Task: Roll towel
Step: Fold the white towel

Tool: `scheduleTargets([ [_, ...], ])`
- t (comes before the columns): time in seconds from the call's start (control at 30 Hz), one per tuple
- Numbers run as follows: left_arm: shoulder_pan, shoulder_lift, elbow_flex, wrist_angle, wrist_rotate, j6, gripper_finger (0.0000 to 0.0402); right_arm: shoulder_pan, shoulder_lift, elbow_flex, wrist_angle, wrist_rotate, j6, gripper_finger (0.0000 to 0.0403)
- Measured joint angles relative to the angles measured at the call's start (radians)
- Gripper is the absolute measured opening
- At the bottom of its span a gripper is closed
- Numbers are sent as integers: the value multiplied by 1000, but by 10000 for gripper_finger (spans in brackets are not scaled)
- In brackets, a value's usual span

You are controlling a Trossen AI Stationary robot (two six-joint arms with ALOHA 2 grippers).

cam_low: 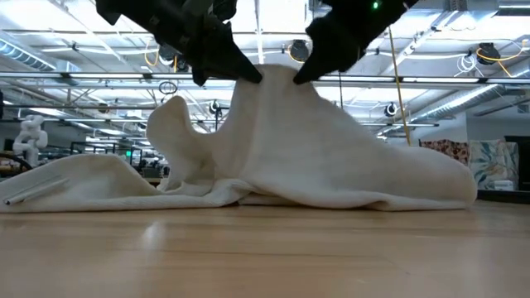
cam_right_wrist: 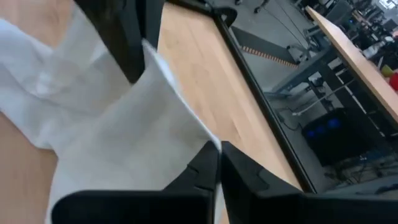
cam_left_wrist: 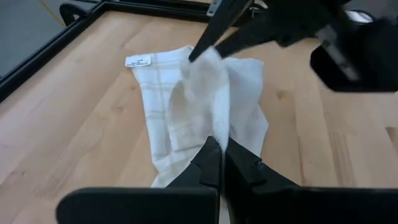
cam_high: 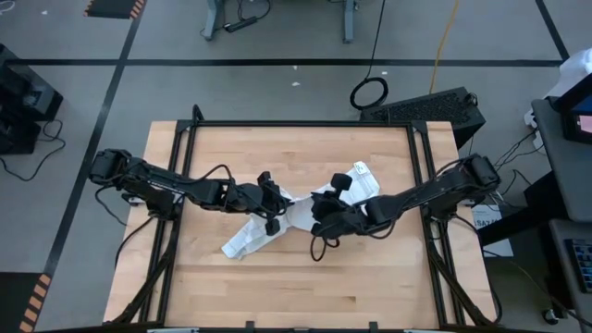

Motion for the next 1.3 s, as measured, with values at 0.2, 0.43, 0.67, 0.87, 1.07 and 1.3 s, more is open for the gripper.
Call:
scheduleTargets([
  [0.2, -3, 0, 0, -26, -3, -6, 28, 1, -79, 0, -9, -2, -25, 3],
  [0.43, -14, 0, 0, -175, -41, -60, 99, -8, -113, 1, -124, 1, 25, 2],
  [0.67, -77, -22, 0, -437, -42, -136, 153, -21, -113, 1, -326, 1, 177, 1],
  [0.87, -154, -52, 0, -631, -173, -289, 169, -25, -113, 1, -371, 1, 186, 1],
  [1.07, -239, -54, 0, -704, -231, -444, 169, -50, -112, 1, -411, 0, 187, 0],
  [1.3, -346, -54, 0, -837, -307, -733, 170, -56, -112, 1, -424, -1, 186, 0],
])
